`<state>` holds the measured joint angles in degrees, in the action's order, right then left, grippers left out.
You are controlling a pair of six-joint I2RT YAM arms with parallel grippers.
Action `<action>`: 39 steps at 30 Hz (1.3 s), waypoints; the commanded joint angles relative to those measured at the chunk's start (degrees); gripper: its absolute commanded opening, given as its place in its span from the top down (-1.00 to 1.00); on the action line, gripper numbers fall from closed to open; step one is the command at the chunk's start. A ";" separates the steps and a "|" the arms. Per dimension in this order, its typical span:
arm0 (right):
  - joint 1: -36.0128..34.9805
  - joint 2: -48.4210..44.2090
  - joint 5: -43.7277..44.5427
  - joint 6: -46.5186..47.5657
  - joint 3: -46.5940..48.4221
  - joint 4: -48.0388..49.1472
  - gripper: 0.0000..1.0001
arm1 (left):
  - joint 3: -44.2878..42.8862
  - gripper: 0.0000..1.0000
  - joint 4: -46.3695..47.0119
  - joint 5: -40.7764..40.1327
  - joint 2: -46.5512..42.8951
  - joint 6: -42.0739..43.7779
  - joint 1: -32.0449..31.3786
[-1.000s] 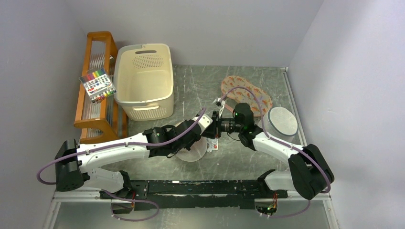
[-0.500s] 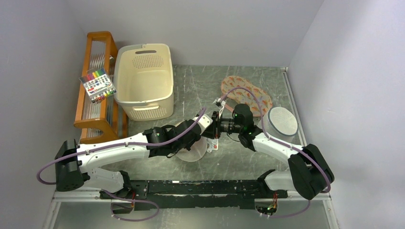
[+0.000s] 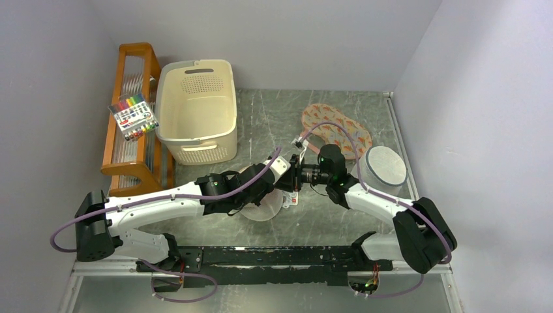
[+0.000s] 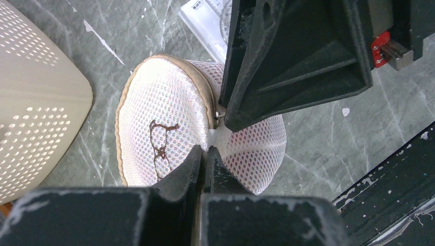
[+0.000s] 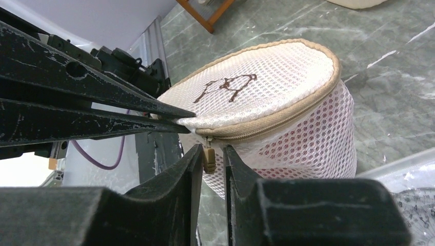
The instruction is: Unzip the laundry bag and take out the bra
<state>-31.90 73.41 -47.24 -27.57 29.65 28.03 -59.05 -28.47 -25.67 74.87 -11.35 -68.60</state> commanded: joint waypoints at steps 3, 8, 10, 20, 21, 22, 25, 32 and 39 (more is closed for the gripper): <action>-0.18 -2.03 2.19 0.23 -0.53 0.67 0.67 | -0.19 0.86 2.20 1.20 -0.93 -0.56 0.04; -0.11 -3.77 7.34 1.48 0.05 -3.28 0.85 | -0.28 0.86 1.45 0.82 -1.20 -0.77 0.04; 0.02 -4.33 10.39 1.41 0.10 -4.62 0.92 | -0.19 0.86 1.17 0.60 -1.46 -0.86 0.04; 8.64 -0.08 12.18 -6.24 0.15 -3.29 1.00 | 0.79 0.86 -1.25 -1.44 -2.89 -3.52 0.04; 9.54 1.24 10.00 -7.16 0.17 -2.07 1.00 | 1.04 0.86 -1.51 -1.87 -3.09 -4.04 0.02; 9.88 2.50 7.28 -7.43 0.29 -0.37 1.00 | 1.26 0.86 -1.83 -2.27 -3.29 -4.64 0.04; 9.53 4.17 0.13 -8.43 0.06 5.40 1.00 | 1.46 0.70 -2.82 -2.54 -3.99 -6.48 0.04; 6.78 0.82 -5.38 -8.54 -0.76 9.60 1.00 | 0.49 -0.17 -1.30 2.80 -7.14 -14.04 0.44; 4.70 -2.14 -4.15 -9.12 -1.38 9.22 1.00 | -3.95 -0.29 -1.03 5.82 -5.81 -18.79 1.56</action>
<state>-26.48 73.23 -50.76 -36.18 29.21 34.96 -59.22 -30.17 -22.28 68.01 -26.09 -67.83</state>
